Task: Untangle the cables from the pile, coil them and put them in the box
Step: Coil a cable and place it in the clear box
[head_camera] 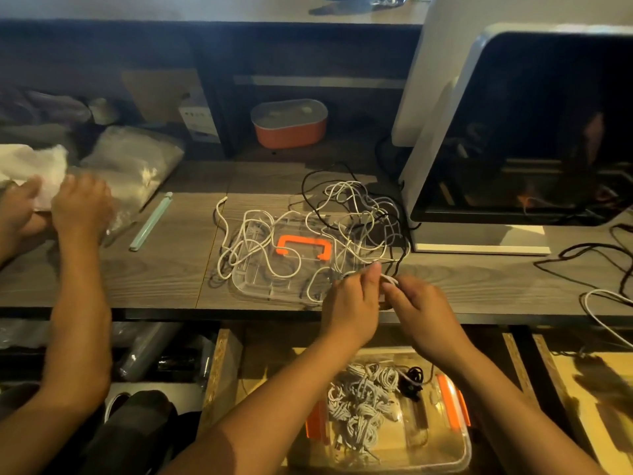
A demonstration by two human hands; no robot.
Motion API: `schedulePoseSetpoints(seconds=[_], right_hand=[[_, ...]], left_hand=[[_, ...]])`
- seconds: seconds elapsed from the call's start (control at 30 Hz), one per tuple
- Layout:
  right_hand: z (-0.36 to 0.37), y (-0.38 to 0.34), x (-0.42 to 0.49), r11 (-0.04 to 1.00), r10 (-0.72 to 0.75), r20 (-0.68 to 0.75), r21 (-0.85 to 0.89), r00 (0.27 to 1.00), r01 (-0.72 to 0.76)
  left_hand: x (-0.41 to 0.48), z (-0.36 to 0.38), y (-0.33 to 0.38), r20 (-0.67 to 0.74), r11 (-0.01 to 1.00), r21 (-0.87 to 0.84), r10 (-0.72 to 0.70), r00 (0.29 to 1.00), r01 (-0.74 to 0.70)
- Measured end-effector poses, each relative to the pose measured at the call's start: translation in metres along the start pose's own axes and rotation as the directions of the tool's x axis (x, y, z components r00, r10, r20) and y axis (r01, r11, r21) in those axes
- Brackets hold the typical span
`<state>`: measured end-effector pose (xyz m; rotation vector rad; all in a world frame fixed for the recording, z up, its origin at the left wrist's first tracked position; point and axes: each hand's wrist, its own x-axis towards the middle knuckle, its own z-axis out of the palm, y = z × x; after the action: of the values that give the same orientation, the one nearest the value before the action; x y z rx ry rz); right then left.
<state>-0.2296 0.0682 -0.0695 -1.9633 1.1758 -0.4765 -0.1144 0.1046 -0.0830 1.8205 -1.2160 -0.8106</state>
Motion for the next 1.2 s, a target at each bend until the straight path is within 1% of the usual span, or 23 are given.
schedulePoseSetpoints(seconds=[0.03, 0.13, 0.17, 0.2, 0.3, 0.33, 0.4, 0.43, 0.5, 0.57, 0.63, 0.7, 0.83, 0.87, 0.93, 0.97, 1.0, 1.03, 1.07, 1.1, 1.13, 1.17, 1.2], right_hand=[[-0.004, -0.003, 0.001, 0.999, 0.009, 0.041, 0.034, 0.999, -0.010], [-0.032, -0.010, 0.007, 0.968, 0.022, 0.243, 0.237, 0.970, -0.081], [-0.040, -0.011, 0.009, 0.956, 0.007, 0.279, 0.280, 0.960, -0.088], [-0.044, -0.012, 0.011, 0.957, -0.016, 0.293, 0.283, 0.956, -0.071], [-0.043, -0.013, 0.013, 0.978, -0.073, 0.266, 0.206, 0.961, 0.017], [-0.042, -0.013, 0.013, 0.969, -0.075, 0.227, 0.245, 0.971, 0.017], [-0.040, -0.011, 0.013, 0.955, -0.060, 0.146, 0.296, 0.988, 0.014], [-0.039, -0.009, 0.013, 0.967, -0.059, 0.115, 0.252, 0.992, 0.028], [-0.034, -0.005, 0.013, 0.988, -0.053, 0.104, 0.149, 0.993, 0.037], [-0.025, -0.005, 0.012, 0.992, -0.060, 0.123, 0.115, 0.991, 0.045], [-0.016, -0.008, 0.010, 0.995, -0.070, 0.112, 0.080, 0.991, 0.061], [-0.012, -0.008, 0.008, 0.996, -0.064, 0.087, 0.059, 0.994, 0.059], [-0.015, -0.008, 0.006, 0.997, -0.058, 0.077, 0.047, 0.995, 0.055], [-0.017, -0.009, 0.006, 0.997, -0.059, 0.075, 0.049, 0.995, 0.055], [-0.019, -0.012, 0.006, 0.993, -0.010, 0.089, 0.115, 0.996, -0.001], [-0.020, -0.014, 0.006, 0.974, 0.053, 0.134, 0.210, 0.990, -0.081], [-0.023, -0.015, 0.006, 0.928, 0.129, 0.211, 0.320, 0.969, -0.193], [-0.027, -0.017, 0.005, 0.877, 0.182, 0.296, 0.383, 0.938, -0.291], [-0.033, -0.019, 0.005, 0.851, 0.201, 0.377, 0.391, 0.904, -0.351], [-0.041, -0.021, 0.006, 0.841, 0.194, 0.452, 0.380, 0.871, -0.384], [-0.051, -0.023, 0.006, 0.828, 0.171, 0.509, 0.390, 0.844, -0.403], [-0.059, -0.024, 0.008, 0.812, 0.145, 0.534, 0.417, 0.833, -0.409], [-0.065, -0.025, 0.009, 0.795, 0.129, 0.525, 0.452, 0.841, -0.404]], left_hand=[[0.003, -0.002, 0.003, 0.024, 0.997, -0.068, -0.043, 0.999, 0.044], [0.007, -0.010, 0.010, 0.130, 0.965, -0.224, -0.111, 0.985, 0.138], [0.007, -0.011, 0.013, 0.163, 0.955, -0.257, -0.111, 0.980, 0.151], [0.006, -0.012, 0.014, 0.167, 0.954, -0.270, -0.085, 0.982, 0.129], [0.004, -0.008, 0.015, 0.023, 0.977, -0.189, 0.109, 0.994, -0.102], [0.004, -0.006, 0.015, -0.009, 0.976, -0.161, 0.149, 0.989, -0.148], [0.002, -0.006, 0.015, 0.008, 0.975, -0.125, 0.188, 0.982, -0.186], [0.001, -0.006, 0.014, 0.038, 0.978, -0.101, 0.188, 0.981, -0.184], [-0.003, -0.009, 0.011, 0.076, 0.985, -0.048, 0.171, 0.982, -0.168], [-0.006, -0.013, 0.011, 0.050, 0.992, 0.028, 0.123, 0.991, -0.124], [-0.008, -0.015, 0.014, -0.002, 0.996, 0.087, 0.035, 0.999, -0.035], [-0.005, -0.015, 0.014, -0.026, 0.997, 0.080, 0.000, 1.000, 0.002], [0.003, -0.017, 0.012, -0.003, 0.999, 0.049, 0.018, 1.000, -0.018], [0.003, -0.016, 0.010, -0.016, 0.998, 0.041, 0.049, 0.999, -0.048], [-0.001, -0.015, 0.008, -0.078, 0.978, 0.089, 0.196, 0.977, -0.189], [-0.003, -0.013, 0.007, -0.122, 0.959, 0.120, 0.269, 0.955, -0.255], [-0.003, -0.012, 0.006, -0.161, 0.944, 0.151, 0.317, 0.935, -0.294], [-0.003, -0.011, 0.005, -0.191, 0.936, 0.170, 0.337, 0.922, -0.307], [-0.003, -0.010, 0.004, -0.207, 0.946, 0.145, 0.316, 0.926, -0.290], [-0.003, -0.009, 0.005, -0.201, 0.967, 0.068, 0.253, 0.947, -0.244], [-0.005, -0.008, 0.006, -0.180, 0.982, -0.055, 0.167, 0.969, -0.179], [-0.007, -0.008, 0.008, -0.148, 0.974, -0.199, 0.080, 0.986, -0.109], [-0.010, -0.007, 0.010, -0.114, 0.944, -0.327, 0.003, 0.994, -0.040]])
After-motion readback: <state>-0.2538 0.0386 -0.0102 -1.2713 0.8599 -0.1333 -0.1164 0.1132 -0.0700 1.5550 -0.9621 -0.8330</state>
